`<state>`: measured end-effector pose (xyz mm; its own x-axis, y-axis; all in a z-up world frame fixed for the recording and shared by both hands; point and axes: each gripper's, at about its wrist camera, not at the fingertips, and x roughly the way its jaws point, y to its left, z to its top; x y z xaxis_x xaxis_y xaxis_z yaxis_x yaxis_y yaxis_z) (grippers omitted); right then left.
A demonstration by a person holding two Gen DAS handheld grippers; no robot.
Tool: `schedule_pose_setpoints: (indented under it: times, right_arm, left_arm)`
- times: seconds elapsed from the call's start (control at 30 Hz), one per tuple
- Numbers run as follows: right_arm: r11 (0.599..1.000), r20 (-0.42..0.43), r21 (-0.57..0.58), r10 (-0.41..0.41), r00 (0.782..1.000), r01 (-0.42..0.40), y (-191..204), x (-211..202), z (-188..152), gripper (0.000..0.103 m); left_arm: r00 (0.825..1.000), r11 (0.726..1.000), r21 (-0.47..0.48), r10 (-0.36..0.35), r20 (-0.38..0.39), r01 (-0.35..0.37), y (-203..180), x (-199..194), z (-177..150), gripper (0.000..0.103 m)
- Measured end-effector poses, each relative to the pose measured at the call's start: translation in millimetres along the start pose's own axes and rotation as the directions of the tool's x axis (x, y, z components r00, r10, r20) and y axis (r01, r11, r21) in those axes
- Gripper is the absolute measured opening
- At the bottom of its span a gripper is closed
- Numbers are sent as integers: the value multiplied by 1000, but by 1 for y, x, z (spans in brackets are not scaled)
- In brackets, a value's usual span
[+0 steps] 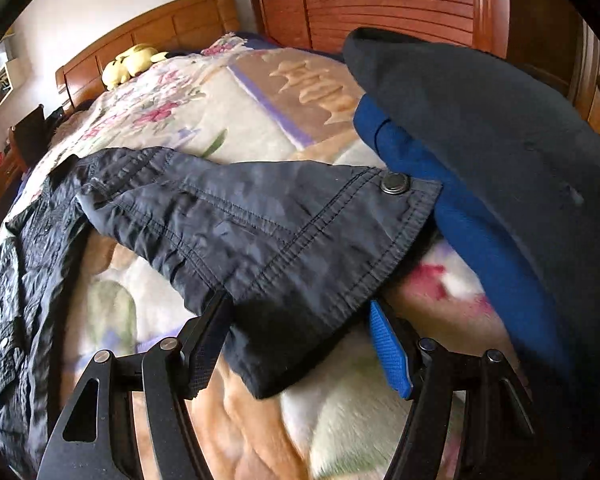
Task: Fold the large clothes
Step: 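Lift the sleeve with the right tool, fold it across the jacket body, release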
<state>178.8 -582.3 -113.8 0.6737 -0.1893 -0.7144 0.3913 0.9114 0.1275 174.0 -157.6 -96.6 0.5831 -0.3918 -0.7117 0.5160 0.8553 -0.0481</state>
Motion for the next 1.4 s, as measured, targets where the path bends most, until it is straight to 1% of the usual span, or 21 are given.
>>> schedule_pose_setpoints:
  times: [0.07,0.1,0.13,0.17,0.2,0.23,0.3,0.43,0.57,0.7,0.77,0.83,0.9,1.0,1.03,1.1,1.2,1.27,1.33,1.4]
  right_arm:
    - [999,-11,-32,-14,1000,14,5,3,2,68]
    - [998,-18,-60,-20,1000,18,10,4,2,58]
    - [995,-26,-93,-28,999,26,16,6,2,39]
    - [992,-28,-122,-36,999,32,20,7,4,23]
    - [988,-20,-153,-20,1000,17,27,6,5,13]
    - [985,-8,-172,-13,1000,12,31,5,7,11]
    - [976,19,-216,-11,1000,14,45,-3,14,10]
    - [968,97,-253,34,995,-8,74,-32,38,10]
    - [944,176,-329,80,981,-18,122,-68,66,9]
    - [905,241,-424,154,958,-39,189,-106,83,9]
    - [877,259,-477,209,943,-63,229,-125,83,9]
    - [844,270,-530,259,927,-82,263,-142,75,9]
    - [808,300,-583,312,902,-86,302,-160,63,9]
    - [743,295,-653,427,855,-146,345,-182,36,9]
    - [725,291,-671,449,845,-154,357,-184,28,9]
    - [687,253,-701,493,832,-194,378,-189,13,9]
    - [646,173,-713,537,826,-271,400,-188,-6,9]
    - [623,128,-721,550,825,-304,408,-184,-16,9]
    - [598,83,-733,553,829,-325,413,-178,-27,9]
    - [580,37,-737,549,835,-348,425,-162,-35,10]
  left_arm:
    - [1000,1000,-7,2,0,-2,3,-3,-3,28]
    - [1000,1000,-12,6,0,-6,6,-4,-5,28]
    - [1000,1000,-16,9,0,-9,8,-6,-7,28]
    - [1000,1000,-20,13,0,-13,11,-8,-9,28]
    - [1000,999,-27,18,0,-18,15,-10,-11,28]
    - [1000,999,-34,22,2,-22,18,-12,-12,28]
    - [1000,998,-50,27,6,-27,25,-17,-15,28]
    - [999,996,-83,48,21,-46,42,-31,-24,28]
    - [997,991,-119,68,46,-62,61,-49,-32,28]
    - [994,984,-159,90,68,-79,81,-67,-42,28]
    - [991,979,-179,109,77,-93,92,-75,-48,28]
    - [989,974,-199,123,81,-105,102,-81,-53,28]
    - [987,968,-220,138,81,-118,113,-87,-60,28]
    - [984,961,-237,165,73,-143,128,-94,-70,28]
    - [983,959,-242,170,70,-149,132,-96,-73,28]
    - [981,955,-250,182,65,-161,139,-100,-77,28]
    - [977,948,-261,203,66,-180,150,-108,-84,28]
    - [975,943,-278,212,70,-185,156,-112,-88,28]
    - [973,937,-293,218,72,-189,162,-114,-90,28]
    - [972,934,-302,222,72,-191,166,-114,-92,28]
